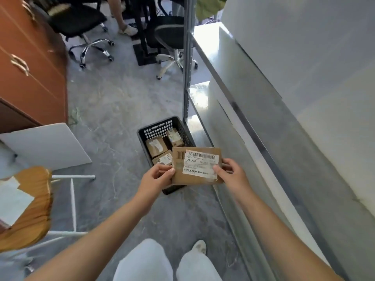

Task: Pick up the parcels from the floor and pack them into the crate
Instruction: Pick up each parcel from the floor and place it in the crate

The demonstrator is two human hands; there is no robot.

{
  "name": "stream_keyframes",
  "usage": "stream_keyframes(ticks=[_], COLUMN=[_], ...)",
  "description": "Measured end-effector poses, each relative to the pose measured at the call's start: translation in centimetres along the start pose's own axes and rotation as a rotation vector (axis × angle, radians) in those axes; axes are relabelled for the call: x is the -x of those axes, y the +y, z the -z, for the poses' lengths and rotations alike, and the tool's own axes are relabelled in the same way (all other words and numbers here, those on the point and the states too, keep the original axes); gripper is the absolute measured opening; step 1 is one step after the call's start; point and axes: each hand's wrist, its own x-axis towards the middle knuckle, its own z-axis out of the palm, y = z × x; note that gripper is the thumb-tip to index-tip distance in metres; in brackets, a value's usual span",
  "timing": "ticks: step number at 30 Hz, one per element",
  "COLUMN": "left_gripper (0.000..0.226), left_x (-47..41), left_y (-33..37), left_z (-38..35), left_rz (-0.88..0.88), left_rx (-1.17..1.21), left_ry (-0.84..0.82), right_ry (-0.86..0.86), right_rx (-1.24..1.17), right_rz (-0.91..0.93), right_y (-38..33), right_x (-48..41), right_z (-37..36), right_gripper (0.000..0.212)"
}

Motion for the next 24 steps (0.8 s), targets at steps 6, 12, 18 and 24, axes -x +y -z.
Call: stream_keyframes(ticks=[6, 12, 18, 24], left_gripper=[0.016, 0.011, 0.009, 0.006], left_x=[-5.6, -14.5, -24.0, -32.1], left_y=[0.1, -1.0, -4.4, -8.8], left_z=[2.1, 3.7, 4.7, 4.4], left_rz=[0.063, 0.159, 0.218, 0.256], left_rx=[0.065, 0.041, -0.222, -0.376], left_ry=[0.119, 0.207, 0.179, 0.176], right_ry=[-0.119, -0.111, -0.063, -0.133], right_rx=[0.104, 0.151, 0.212, 0.308], right_rz=[0.006, -0.082, -0.214, -0.269], right_y=[-2.6, -2.7, 1.3, 7.1], right_x=[-6.9, -14.8, -22.6, -31.3], right_z=[-4.3, -10.0, -15.1, -17.6], right_gripper=[0.022, 0.029, 0.031, 0.024])
